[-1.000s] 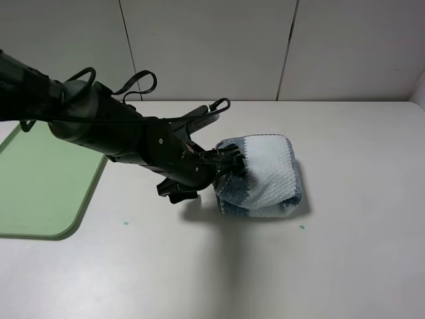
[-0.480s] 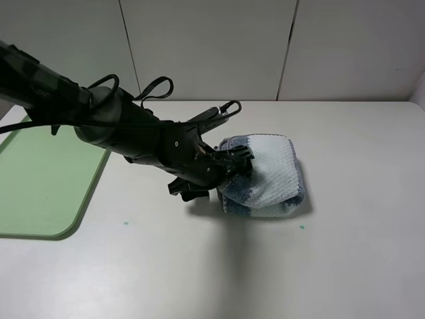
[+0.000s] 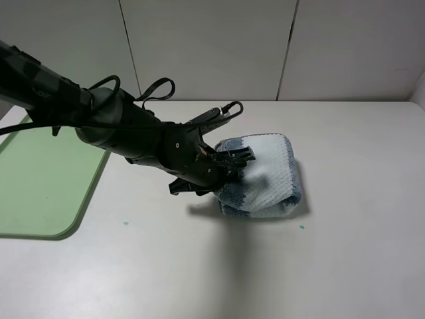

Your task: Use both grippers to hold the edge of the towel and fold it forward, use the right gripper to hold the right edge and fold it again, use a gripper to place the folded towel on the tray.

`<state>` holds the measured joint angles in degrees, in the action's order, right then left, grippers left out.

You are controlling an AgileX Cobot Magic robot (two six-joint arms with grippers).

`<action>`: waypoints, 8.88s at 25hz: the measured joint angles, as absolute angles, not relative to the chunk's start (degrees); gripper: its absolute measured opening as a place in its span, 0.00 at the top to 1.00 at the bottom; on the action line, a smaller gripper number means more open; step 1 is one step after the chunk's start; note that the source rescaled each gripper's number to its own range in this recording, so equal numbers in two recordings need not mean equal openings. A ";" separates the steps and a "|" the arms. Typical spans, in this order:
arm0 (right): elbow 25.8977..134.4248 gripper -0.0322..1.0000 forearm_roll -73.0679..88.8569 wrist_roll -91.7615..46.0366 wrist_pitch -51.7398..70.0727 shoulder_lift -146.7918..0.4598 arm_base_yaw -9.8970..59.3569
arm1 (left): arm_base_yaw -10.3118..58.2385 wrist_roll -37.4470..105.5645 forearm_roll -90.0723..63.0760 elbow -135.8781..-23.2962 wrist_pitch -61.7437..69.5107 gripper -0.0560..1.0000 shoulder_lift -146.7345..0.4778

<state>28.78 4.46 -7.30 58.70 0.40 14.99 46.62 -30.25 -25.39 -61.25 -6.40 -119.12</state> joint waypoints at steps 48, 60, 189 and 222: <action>28.78 0.00 4.88 -7.30 58.70 0.40 14.99 | 35.68 -20.14 -2.38 -61.12 11.58 0.88 -108.55; 28.78 0.00 4.95 -7.30 58.70 0.40 14.99 | 31.00 -20.10 5.18 -60.86 18.75 0.88 -102.86; 28.78 0.00 5.33 -7.30 58.70 0.40 14.99 | -6.74 -14.04 30.56 -39.08 10.83 0.00 -79.06; 28.78 0.00 5.47 -7.30 58.70 0.40 14.99 | 6.29 -8.29 13.02 -38.87 52.95 0.00 -27.04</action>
